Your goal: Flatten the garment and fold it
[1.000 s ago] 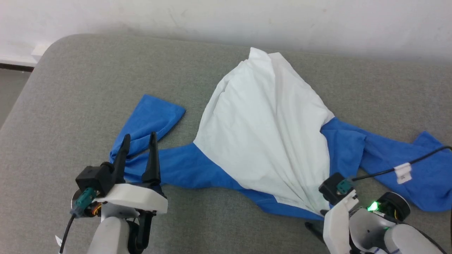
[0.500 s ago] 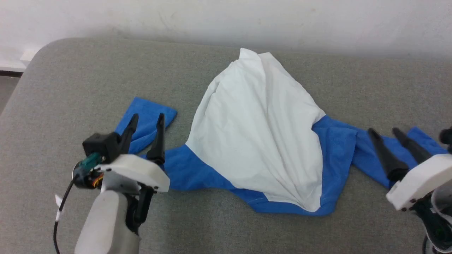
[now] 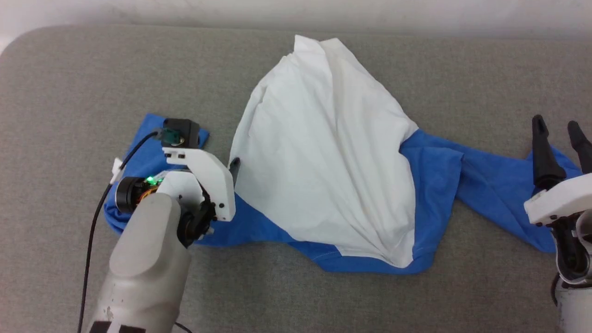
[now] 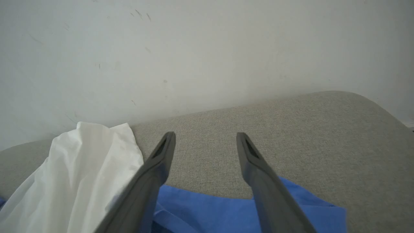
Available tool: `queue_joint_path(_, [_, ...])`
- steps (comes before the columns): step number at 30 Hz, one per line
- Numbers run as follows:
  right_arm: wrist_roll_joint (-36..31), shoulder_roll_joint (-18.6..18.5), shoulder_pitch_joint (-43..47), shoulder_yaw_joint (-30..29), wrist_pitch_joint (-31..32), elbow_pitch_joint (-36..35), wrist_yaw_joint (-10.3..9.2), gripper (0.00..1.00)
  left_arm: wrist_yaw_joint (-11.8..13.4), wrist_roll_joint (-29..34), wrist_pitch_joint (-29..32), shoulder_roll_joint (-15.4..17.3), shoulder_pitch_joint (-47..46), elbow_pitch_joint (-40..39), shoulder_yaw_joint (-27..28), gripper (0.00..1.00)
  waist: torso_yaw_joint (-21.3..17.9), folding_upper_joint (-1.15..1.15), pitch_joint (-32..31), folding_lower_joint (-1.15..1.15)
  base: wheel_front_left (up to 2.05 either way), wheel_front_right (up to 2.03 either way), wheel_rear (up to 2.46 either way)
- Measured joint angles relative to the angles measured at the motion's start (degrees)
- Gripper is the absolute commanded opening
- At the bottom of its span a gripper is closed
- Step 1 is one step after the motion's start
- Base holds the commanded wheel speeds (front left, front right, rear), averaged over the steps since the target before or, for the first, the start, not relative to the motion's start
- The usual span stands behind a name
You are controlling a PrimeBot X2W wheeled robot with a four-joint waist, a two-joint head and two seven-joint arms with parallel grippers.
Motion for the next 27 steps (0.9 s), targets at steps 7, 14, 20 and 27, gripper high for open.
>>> queue_joint_path(7, [0.41, 0.03, -2.01, 0.22, -2.90, 3.47, 0.00, 1.00, -0.43, 0.89, 7.70, 1.60, -5.37, 3.93, -2.27, 0.00, -1.26, 0.00, 3.07, 0.00, 0.00, 0.00, 0.00])
queue_joint_path(14, [0.65, 0.04, -2.52, -0.08, -4.45, 4.61, 0.00, 1.00, -2.03, 0.04, 8.26, 2.80, -7.71, 4.32, -2.69, 0.00, -2.50, 0.00, 5.14, -0.01, 0.00, 0.00, 0.00])
queue_joint_path(20, [0.64, 0.07, -2.70, -0.09, -4.78, 4.61, 0.00, 1.00, 0.68, 0.78, 2.98, 3.98, -10.14, 5.21, -1.63, 0.00, -3.22, 0.00, 6.72, 0.00, 0.00, 0.00, 0.00])
queue_joint_path(27, [0.49, 0.05, -3.14, 0.29, -4.71, 4.06, 0.00, 1.00, 3.54, 1.51, -4.04, 5.69, -14.51, 7.11, 0.08, 0.00, -3.75, 0.00, 8.75, 0.01, 0.00, 0.00, 0.00])
